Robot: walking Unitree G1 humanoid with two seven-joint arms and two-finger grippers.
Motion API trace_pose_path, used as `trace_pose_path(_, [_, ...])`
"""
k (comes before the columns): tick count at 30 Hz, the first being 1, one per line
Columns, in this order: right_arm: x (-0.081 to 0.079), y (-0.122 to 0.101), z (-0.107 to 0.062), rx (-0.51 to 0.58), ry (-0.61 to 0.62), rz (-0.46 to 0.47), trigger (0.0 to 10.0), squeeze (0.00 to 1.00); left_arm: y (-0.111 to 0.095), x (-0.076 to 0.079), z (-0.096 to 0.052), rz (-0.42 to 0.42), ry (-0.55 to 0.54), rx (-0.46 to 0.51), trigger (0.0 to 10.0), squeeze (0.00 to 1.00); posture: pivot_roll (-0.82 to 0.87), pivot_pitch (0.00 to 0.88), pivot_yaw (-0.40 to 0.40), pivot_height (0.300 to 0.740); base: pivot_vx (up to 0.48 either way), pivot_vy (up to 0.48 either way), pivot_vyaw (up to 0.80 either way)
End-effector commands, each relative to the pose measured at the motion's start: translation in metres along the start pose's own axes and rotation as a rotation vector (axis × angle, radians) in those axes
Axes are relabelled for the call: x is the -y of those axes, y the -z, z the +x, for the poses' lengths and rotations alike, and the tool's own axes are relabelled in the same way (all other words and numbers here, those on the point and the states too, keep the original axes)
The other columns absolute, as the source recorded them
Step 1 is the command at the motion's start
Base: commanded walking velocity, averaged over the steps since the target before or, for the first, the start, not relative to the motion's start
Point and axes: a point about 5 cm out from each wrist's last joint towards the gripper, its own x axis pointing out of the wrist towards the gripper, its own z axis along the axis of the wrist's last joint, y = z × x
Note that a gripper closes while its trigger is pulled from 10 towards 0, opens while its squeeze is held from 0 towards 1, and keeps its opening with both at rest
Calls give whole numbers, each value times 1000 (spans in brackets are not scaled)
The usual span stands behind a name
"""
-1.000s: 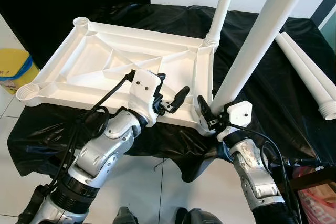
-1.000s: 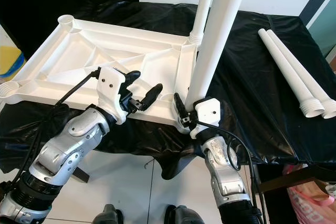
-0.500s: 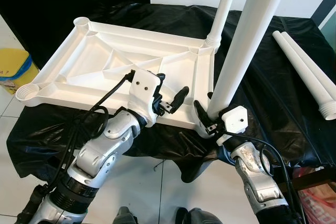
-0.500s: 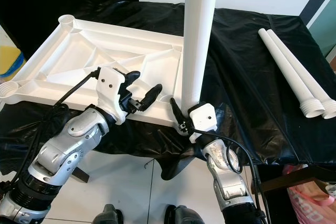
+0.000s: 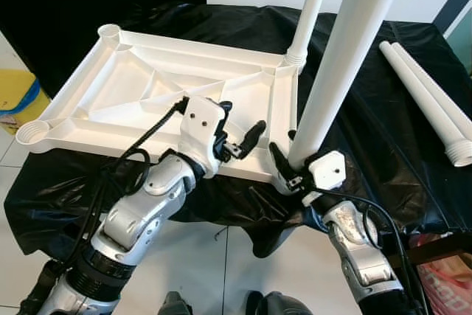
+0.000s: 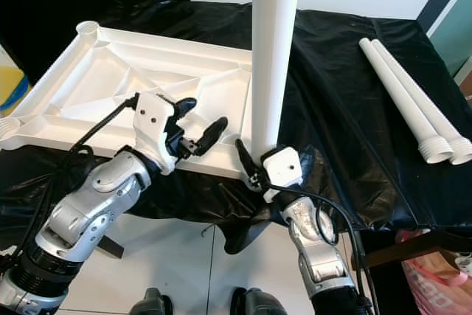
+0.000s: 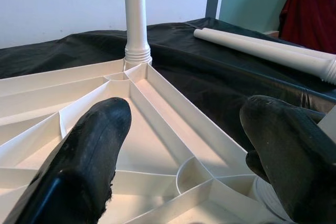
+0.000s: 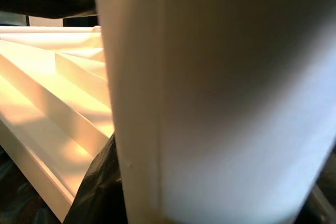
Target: Building children table
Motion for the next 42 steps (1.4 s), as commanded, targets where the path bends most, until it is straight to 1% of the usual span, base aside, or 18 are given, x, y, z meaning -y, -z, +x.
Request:
trace_pose_path(1, [-7,22,-12,-128,-14,82,10000,0,0,14,-2,-8,213,-7,10000,0,35,185,-59,740,0,0,0])
trace_pose_path(3, [-7,22,-12,-128,-14,82,10000,0,0,14,-2,-8,213,-7,10000,0,35,185,-59,740,0,0,0])
trace_pose_path(4, [-6,23,-12,-135,1,106,10000,0,0,14,-2,-7,213,-7,10000,0,35,187,-60,740,0,0,0])
trace_pose_path(6, [-6,23,-12,-135,1,106,10000,0,0,14,-2,-7,213,-7,10000,0,35,187,-60,740,0,0,0])
trace_pose_path(7, [-5,24,-13,-142,18,128,10000,0,0,14,-2,-7,213,-7,10000,0,35,187,-61,740,0,0,0])
trace_pose_path(10, [-5,24,-13,-142,18,128,10000,0,0,14,-2,-7,213,-7,10000,0,35,187,-61,740,0,0,0])
trace_pose_path(13, [-1,27,-12,-159,53,159,10000,0,-1,13,-2,-7,212,-7,10000,0,34,190,-63,740,0,0,0])
trace_pose_path(26, [1,27,-12,-167,69,172,10000,0,-2,13,-2,-10,205,-6,10000,0,34,197,-69,740,0,0,0])
trace_pose_path(29, [1,27,-13,-173,87,200,10000,0,-1,14,-3,-13,206,-8,10000,0,35,199,-70,740,0,0,0])
trace_pose_path(37, [4,27,-12,-174,125,239,10000,0,-2,13,-3,-11,205,-9,10000,0,37,199,-68,740,0,0,0])
trace_pose_path(42, [6,27,-12,-175,140,245,10000,0,-2,13,-3,-14,206,-9,10000,0,30,199,-65,740,0,0,0])
